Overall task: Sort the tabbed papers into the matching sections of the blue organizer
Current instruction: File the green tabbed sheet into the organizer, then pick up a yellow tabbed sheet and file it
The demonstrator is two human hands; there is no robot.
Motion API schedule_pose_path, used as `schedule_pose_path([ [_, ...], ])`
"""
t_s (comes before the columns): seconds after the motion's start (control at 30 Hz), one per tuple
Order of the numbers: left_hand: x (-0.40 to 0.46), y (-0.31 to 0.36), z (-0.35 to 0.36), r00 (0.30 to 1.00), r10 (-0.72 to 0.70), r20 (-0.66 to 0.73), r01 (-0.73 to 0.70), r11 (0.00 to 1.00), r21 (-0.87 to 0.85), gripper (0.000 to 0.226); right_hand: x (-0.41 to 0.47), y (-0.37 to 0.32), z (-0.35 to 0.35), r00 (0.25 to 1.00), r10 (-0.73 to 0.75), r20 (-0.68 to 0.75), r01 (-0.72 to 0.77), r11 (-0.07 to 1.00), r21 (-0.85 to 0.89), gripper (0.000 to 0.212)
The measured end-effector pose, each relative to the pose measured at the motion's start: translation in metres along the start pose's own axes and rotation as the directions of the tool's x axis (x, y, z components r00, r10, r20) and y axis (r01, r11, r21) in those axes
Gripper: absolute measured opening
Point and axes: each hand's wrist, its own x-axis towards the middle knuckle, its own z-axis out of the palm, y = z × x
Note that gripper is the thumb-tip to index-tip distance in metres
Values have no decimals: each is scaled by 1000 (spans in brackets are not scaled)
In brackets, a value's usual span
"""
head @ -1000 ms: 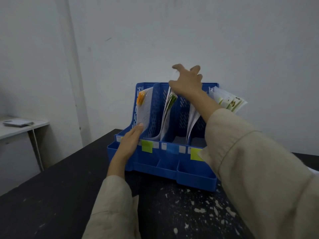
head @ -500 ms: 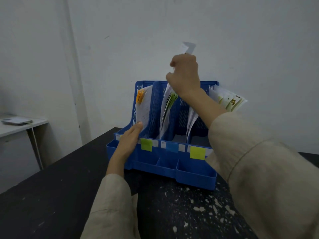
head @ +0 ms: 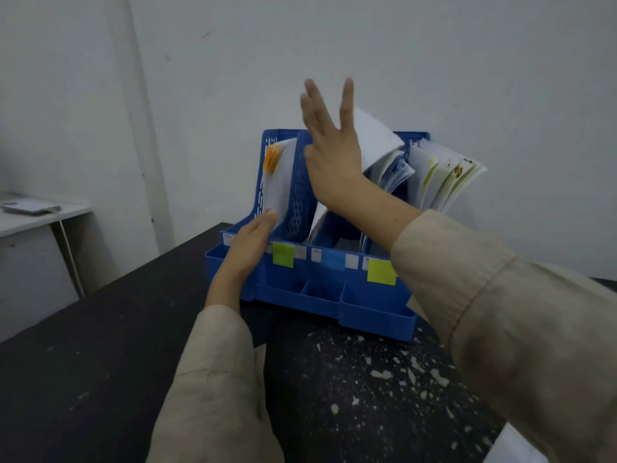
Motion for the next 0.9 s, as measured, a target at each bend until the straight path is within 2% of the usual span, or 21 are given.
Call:
schedule_pose_path([
  [0.07,0,0,0,1000,-8,-7,8,1000,4,53,-2,-3,-1,983,-149,106,142,987,71,38],
  [0.17,3,-1,-1,1000,-12,-25,12,1000,23,53,-7,-3,-3,883,-383,270,332,918,217,59],
  [0.23,5,-3,-1,1000,-18,-21,18,1000,24,54,-15,-1,-3,827,-449,337,419,893,163,71],
  [0.27,6,-4,-1,1000,-20,-19,21,1000,24,55,-18,-1,-1,817,-460,348,443,887,132,68],
  [0.3,6,-5,-1,1000,-23,-18,24,999,25,56,-20,-1,1,816,-465,344,452,883,122,58],
  [0.37,6,-6,-1,999,-29,-22,30,999,30,57,-21,-3,8,841,-481,248,457,877,151,38],
  [0.43,7,-6,-1,999,-26,-20,27,999,38,57,-21,-9,18,852,-505,135,489,861,135,27],
  [0.53,6,-5,-2,1000,-28,-11,28,998,47,58,-22,-19,28,838,-542,59,536,839,92,12],
  [0.7,5,-3,0,1000,-11,-17,11,1000,21,54,-21,-31,26,801,-597,-41,598,799,55,12],
  [0.9,4,-4,-1,1000,-9,-13,9,1000,-17,54,-23,-45,27,781,-625,13,612,769,186,20],
])
